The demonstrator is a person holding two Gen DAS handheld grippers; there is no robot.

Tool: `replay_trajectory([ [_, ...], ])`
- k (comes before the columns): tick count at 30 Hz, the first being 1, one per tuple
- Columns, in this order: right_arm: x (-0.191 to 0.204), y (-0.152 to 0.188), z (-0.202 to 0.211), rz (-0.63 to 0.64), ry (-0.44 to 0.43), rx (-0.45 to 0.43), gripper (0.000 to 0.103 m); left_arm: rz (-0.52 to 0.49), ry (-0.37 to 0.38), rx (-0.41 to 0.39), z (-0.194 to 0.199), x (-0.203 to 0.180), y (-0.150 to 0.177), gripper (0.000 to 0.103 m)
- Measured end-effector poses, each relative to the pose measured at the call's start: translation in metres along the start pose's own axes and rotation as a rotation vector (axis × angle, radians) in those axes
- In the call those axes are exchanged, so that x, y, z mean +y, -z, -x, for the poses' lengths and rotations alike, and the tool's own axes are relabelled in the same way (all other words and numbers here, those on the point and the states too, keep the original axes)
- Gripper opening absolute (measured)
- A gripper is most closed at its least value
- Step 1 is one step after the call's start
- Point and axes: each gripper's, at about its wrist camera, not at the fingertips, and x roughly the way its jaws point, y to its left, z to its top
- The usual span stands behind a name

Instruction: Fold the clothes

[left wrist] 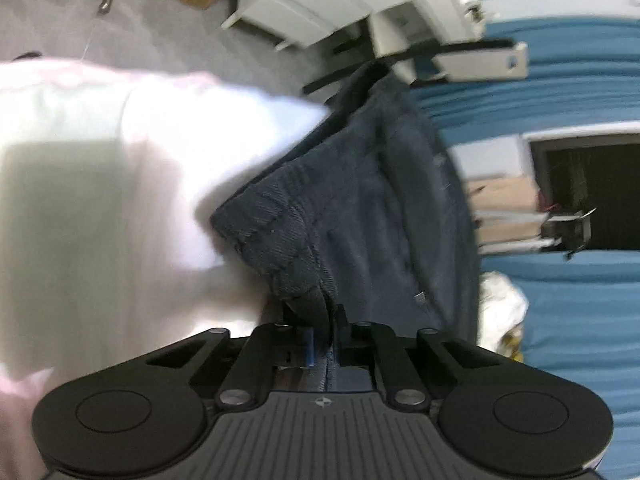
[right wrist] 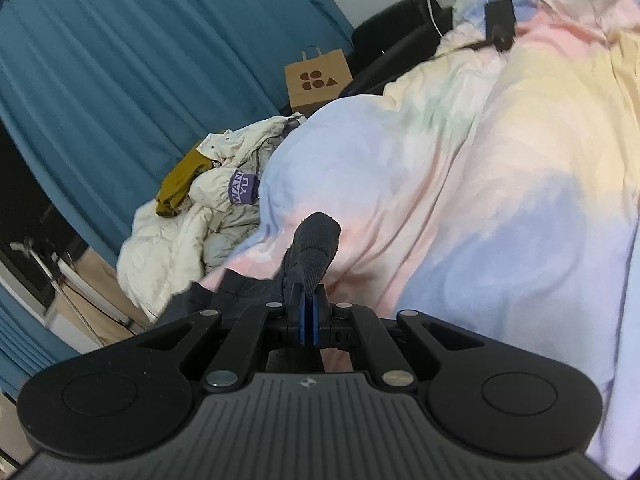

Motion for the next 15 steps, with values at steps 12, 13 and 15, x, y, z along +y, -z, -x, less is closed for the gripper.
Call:
replay_trajectory([
  [12, 0.137, -0.055, -0.036, 0.141, -0.069, -0.017, 0.003, -0.149, 0.155, -0.15, -0.016, -0.115, -0.073, 0.005],
  [13, 0.153, -0.056, -0.048, 0.164, -0.066, -0.017, 0.003, -0.161, 0.153, -0.161, -0.025, -0.126, -0.082, 0.005],
  [15, 0.187, -0.054, -0.076, 0.231, -0.056, -0.016, 0.003, -0.209, 0.125, -0.184, -0.062, -0.151, -0.103, 0.006],
])
